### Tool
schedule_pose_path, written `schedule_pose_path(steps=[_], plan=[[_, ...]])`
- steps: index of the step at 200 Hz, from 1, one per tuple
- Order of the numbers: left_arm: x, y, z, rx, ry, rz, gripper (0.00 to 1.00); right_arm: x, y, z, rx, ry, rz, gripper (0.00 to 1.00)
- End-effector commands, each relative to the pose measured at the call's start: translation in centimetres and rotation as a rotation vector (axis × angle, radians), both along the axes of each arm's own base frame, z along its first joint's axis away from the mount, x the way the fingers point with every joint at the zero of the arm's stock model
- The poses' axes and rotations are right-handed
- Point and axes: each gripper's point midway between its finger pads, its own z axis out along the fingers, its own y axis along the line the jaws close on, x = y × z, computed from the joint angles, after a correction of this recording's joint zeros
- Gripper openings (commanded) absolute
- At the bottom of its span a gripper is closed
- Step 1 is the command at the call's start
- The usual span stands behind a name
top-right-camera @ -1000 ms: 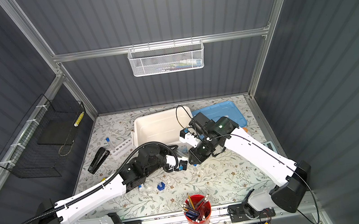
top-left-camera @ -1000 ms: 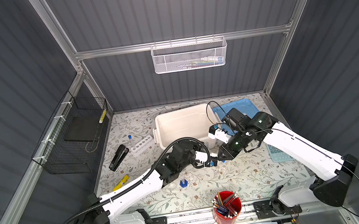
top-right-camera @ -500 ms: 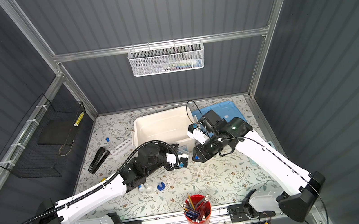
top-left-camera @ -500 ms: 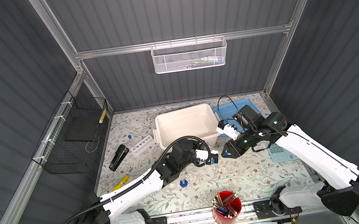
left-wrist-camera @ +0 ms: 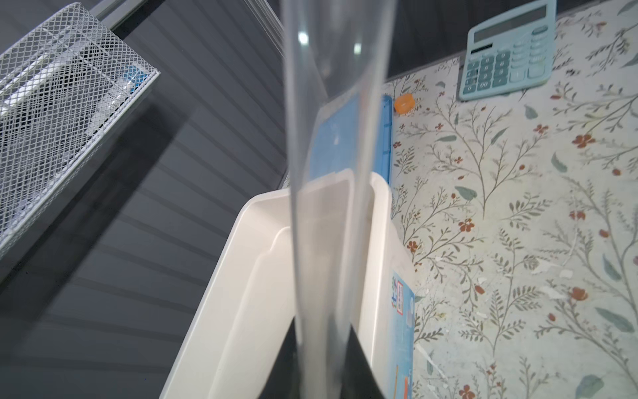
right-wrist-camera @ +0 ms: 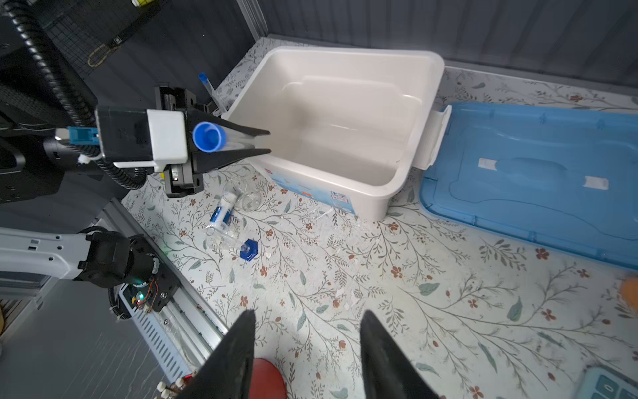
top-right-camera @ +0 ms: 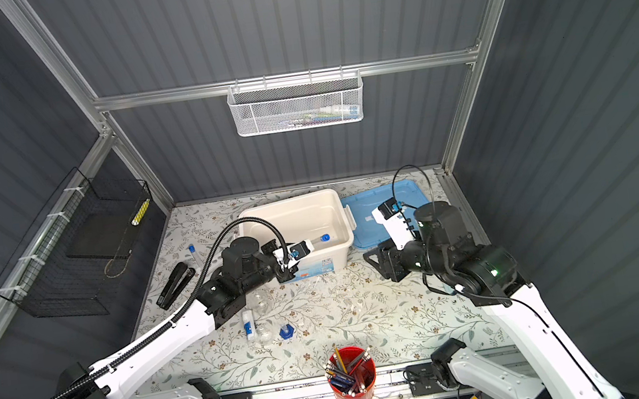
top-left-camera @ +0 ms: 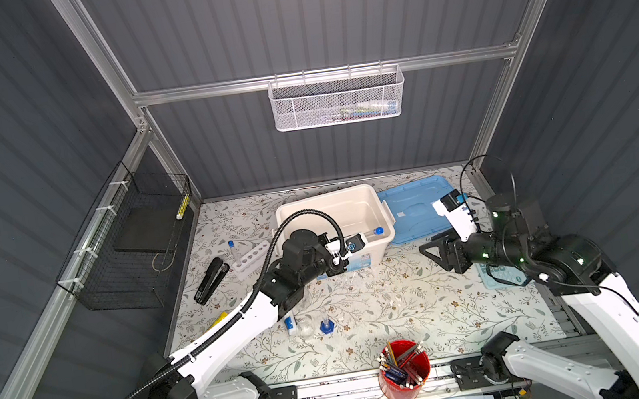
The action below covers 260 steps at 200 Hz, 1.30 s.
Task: Organize the chemistry lab equipment
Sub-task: 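Bring the right gripper back to grasp the tube near its blue cap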
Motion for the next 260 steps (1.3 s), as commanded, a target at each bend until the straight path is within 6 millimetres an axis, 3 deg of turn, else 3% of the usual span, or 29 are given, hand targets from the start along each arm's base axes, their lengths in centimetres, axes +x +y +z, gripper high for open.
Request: schedule_pose_path(steps=[1, 42, 111, 186, 195, 260], plan=[[-1.2, -0.6, 3.1, -0.162, 0.134, -0.072, 0.09, 1.3, 1.8, 0.6, 0.063, -0.065, 0.065, 0.50], [-1.6, 0.2, 5.7, -0.352, 0.298, -0.154, 0.08, 1.8, 4.1, 0.6, 0.121, -0.113, 0.184, 0.49], [-3.0, -0.6, 8.2, -0.447, 0.473, -0.308, 0.09, 2.2, 7.5, 2.0, 0.211, -0.190, 0.358, 0.50], [-3.6, -0.9, 7.8, -0.439, 0.527, -0.349, 0.09, 2.9, 10.3, 4.6, 0.209, -0.279, 0.467, 0.46], [-3.6, -1.0, 7.8, -0.439, 0.528, -0.354, 0.09, 3.5, 11.1, 3.8, 0.193, -0.255, 0.482, 0.46], [-3.8, -1.0, 7.9, -0.440, 0.533, -0.363, 0.09, 4.6, 13.2, 3.8, 0.183, -0.281, 0.521, 0.38]])
